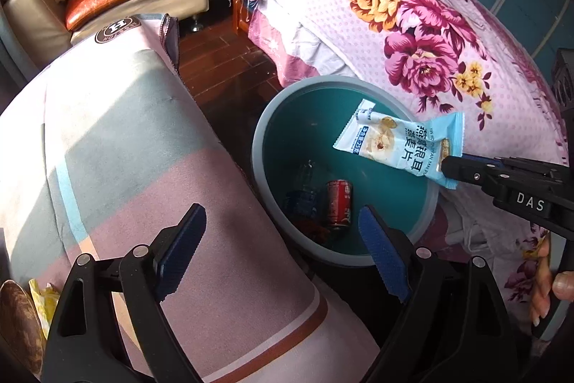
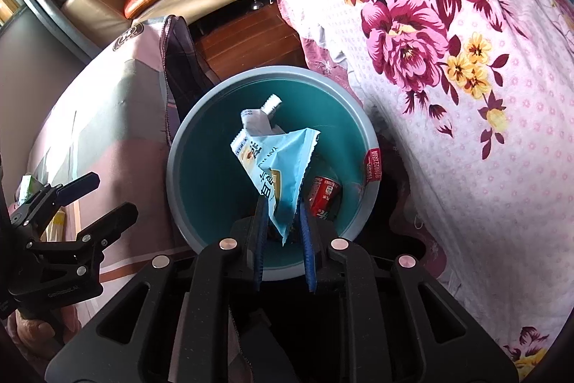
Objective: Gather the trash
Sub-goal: 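Drop the light blue wrapper into the bin by opening the right tool, then move both open tools back over the remaining table trash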
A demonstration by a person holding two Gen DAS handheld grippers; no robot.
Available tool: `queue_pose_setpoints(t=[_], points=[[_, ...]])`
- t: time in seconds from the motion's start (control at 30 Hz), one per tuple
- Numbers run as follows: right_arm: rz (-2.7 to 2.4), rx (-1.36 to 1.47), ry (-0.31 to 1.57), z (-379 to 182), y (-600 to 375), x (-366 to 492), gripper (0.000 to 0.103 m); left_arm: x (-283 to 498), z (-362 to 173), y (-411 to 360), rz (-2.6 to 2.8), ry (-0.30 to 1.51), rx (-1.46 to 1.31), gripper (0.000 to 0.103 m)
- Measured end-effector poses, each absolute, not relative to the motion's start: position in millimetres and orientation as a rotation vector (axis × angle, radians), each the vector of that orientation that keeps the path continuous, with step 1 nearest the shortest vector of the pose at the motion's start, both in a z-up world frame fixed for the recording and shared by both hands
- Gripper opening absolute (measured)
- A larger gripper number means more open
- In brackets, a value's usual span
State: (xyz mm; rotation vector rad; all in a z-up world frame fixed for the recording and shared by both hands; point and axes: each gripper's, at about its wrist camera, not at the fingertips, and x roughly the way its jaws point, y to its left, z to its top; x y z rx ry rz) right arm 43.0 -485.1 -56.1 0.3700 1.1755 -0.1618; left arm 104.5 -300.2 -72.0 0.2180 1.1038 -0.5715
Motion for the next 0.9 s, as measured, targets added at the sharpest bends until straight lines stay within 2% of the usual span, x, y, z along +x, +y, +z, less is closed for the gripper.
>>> queue_pose_setpoints(t=[0.03,0.2,0.23,0.33,0.9], points=[[-0.164,0.367,1.173,-54.7,-483.8,42.8,0.037,103.8,-71.3,-298.1,-0.571,1.103,0.216,0.088],[-0.173,0.354,1.163,-45.3,-473.9,40.2,0.067,98.6,-66.7,-285.7,-0.566,1.098,0.206,0.090],[-0.173,0.356,1.162,-43.4,-472.2,39.4,0.069,97.4,-65.6,-282.4,-0.566,1.098,0.203,0.090],[-0.169,0.365,1.167,-38.2,-465.2,37.1,0.074,92.4,-62.0,-270.0,-0.565,1.097,0.189,0.090],[-0.011,0.275,1.226,-23.9,-353.9,32.2,0.075,42.8,-46.4,-146.6,-0.471,1.104,0.124,0.091]])
